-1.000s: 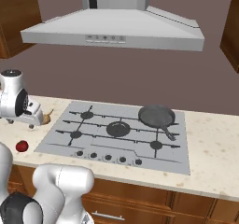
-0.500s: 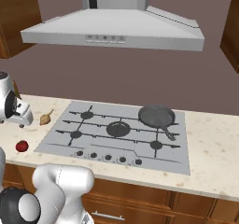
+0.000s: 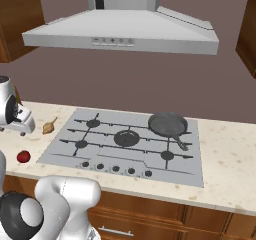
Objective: Place the pan on the rear right burner on the stove. Then place the tomato and the onion in the pan and turn on the rear right burner.
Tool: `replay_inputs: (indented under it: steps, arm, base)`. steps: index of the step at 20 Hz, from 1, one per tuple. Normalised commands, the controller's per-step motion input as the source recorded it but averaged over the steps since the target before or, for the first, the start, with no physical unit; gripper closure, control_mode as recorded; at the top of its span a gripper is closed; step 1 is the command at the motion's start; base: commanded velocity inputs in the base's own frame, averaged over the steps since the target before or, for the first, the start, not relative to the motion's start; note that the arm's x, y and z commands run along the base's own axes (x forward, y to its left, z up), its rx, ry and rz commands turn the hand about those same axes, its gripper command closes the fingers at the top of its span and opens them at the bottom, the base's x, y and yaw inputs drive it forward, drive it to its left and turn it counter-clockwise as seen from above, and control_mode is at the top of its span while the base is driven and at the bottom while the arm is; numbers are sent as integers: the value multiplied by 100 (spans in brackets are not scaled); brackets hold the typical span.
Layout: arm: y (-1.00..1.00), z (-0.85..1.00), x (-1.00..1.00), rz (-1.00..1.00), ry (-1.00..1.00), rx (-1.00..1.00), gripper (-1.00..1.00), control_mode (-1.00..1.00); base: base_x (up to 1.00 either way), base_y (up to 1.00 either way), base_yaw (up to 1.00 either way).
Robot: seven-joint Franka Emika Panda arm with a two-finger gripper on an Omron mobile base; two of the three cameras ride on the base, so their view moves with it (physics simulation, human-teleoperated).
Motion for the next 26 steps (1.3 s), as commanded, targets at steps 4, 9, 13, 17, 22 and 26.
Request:
replay_inputs:
  steps: [4, 9, 13, 17, 22, 26]
  arm:
    - [0, -12, 22, 0, 0, -3, -100, -100]
    - [0, -18, 23, 0, 0, 0, -100, -100]
    - [1, -15, 5, 0, 0, 0, -100, -100]
    - [6, -18, 0, 0, 0, 0, -100, -100]
    - [7, -25, 0, 0, 0, 0, -100, -100]
    - [5, -29, 0, 0, 0, 0, -100, -100]
  base:
    - [0, 0, 0]
    - [0, 0, 0]
    - [0, 0, 0]
    - [0, 0, 0]
    - [0, 0, 0]
    - [0, 0, 0]
